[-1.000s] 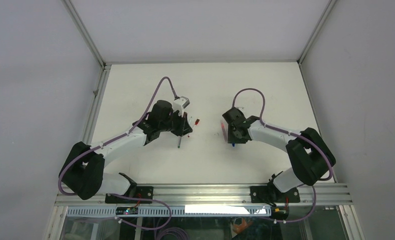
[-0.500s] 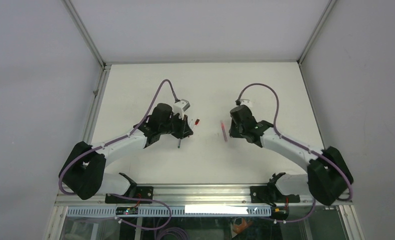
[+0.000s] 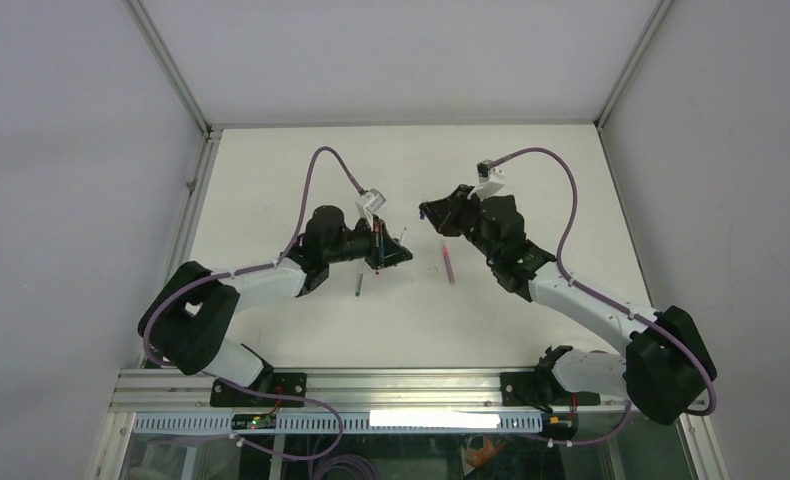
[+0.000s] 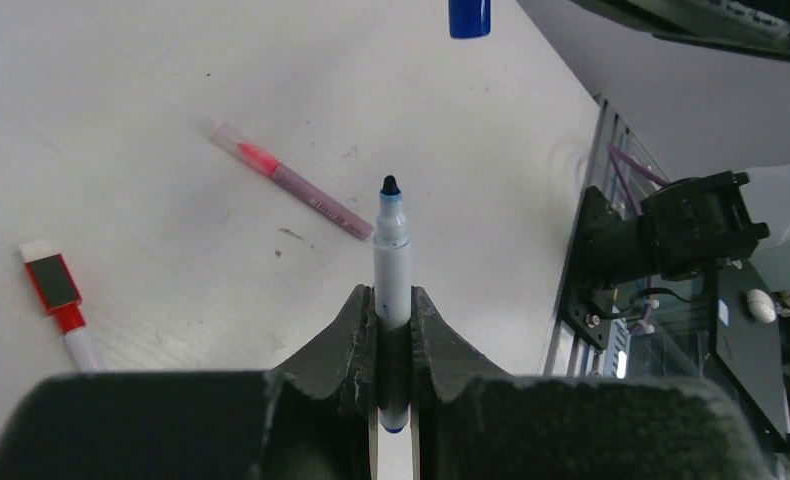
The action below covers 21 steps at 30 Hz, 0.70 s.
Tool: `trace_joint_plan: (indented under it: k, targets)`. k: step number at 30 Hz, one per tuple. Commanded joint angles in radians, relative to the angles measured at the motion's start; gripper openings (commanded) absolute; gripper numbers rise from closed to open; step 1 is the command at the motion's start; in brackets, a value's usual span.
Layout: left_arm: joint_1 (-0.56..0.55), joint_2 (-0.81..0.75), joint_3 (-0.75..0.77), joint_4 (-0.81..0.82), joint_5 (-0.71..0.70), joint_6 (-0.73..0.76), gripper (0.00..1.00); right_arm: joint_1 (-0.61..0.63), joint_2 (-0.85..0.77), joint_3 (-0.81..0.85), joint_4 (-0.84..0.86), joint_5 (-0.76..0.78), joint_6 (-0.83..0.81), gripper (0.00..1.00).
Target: Insert the pens into the pen caps
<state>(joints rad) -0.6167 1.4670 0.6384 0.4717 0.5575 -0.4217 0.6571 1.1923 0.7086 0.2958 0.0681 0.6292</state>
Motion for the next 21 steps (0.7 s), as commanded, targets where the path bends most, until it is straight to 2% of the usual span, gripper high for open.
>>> trace_joint_plan:
  k: [1, 21]
  targets:
    - [-0.013, 0.046, 0.011, 0.224, 0.079, -0.075, 0.0, 0.003, 0.01, 0.063, 0.11, -0.115, 0.029, 0.0]
    - [-0.014, 0.039, 0.021, 0.217, 0.079, -0.059, 0.0, 0.04, 0.056, 0.039, 0.114, -0.097, 0.029, 0.0]
